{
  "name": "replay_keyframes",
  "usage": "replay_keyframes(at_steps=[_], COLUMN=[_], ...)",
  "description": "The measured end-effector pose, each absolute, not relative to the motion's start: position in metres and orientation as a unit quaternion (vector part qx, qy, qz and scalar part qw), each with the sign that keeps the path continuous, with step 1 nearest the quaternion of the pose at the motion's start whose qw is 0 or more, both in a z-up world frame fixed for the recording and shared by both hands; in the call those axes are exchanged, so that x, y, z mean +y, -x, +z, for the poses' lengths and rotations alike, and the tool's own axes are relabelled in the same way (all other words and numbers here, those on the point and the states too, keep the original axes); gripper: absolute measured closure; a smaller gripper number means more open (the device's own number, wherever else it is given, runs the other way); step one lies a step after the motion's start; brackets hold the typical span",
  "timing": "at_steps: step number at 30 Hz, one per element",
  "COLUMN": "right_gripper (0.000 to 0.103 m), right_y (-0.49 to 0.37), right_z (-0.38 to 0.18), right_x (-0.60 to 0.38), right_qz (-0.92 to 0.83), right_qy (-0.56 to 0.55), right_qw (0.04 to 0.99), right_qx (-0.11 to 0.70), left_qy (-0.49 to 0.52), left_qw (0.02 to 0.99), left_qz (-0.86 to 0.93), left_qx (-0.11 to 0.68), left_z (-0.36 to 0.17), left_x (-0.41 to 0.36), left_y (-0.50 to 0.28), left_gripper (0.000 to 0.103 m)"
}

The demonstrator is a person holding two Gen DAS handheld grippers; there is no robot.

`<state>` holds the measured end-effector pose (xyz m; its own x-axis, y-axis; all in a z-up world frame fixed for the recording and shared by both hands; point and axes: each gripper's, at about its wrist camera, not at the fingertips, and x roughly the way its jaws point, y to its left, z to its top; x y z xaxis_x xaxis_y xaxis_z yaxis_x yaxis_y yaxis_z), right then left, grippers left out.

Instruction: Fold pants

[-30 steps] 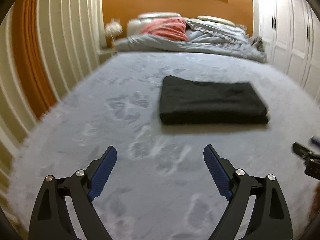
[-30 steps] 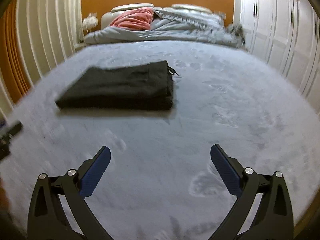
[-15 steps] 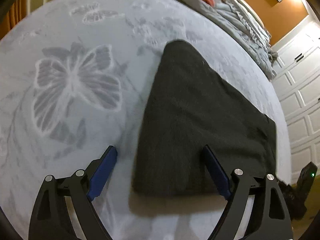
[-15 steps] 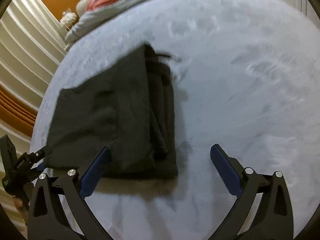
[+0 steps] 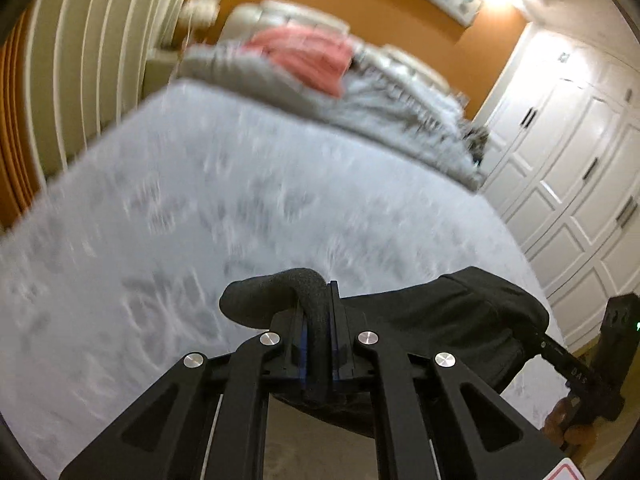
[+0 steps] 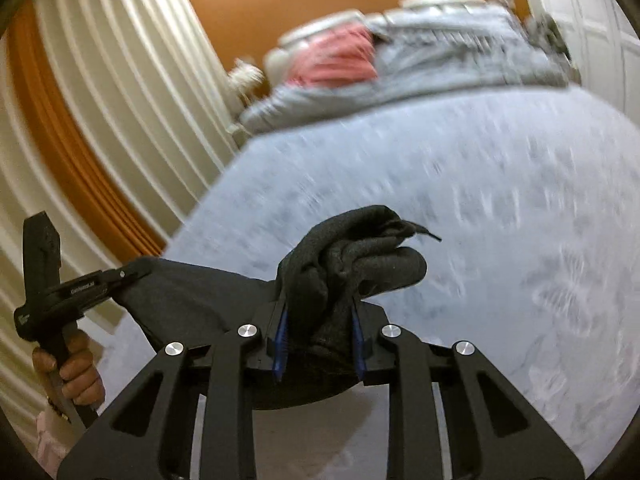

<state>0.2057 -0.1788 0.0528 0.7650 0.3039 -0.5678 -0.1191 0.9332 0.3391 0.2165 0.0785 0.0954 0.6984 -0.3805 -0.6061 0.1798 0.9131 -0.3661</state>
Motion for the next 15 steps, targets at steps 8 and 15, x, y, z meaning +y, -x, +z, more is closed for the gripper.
replay_keyframes(at_steps=[8,15], right_gripper=[0.053,0.035], right_y=[-0.167,-0.143], right_z=[0.018,-0.056], right_x=[-0.185,-0.215], right_qz=[0.081,0.004], right_qy=[-0.134,-0.141], right_qw=[0.914,0.892], right_qx=[0.374,0.43], left_qy=[0.084,0.207], left_qw=[0.908,0.835], left_qz=[-0.064,-0.02], left_qx=[0.407,0.509], left_z=[0.046,-0.059], left_x=[0.104,0.143], left_y=[-0.165,-0.164], left_gripper=[0.033,0.027])
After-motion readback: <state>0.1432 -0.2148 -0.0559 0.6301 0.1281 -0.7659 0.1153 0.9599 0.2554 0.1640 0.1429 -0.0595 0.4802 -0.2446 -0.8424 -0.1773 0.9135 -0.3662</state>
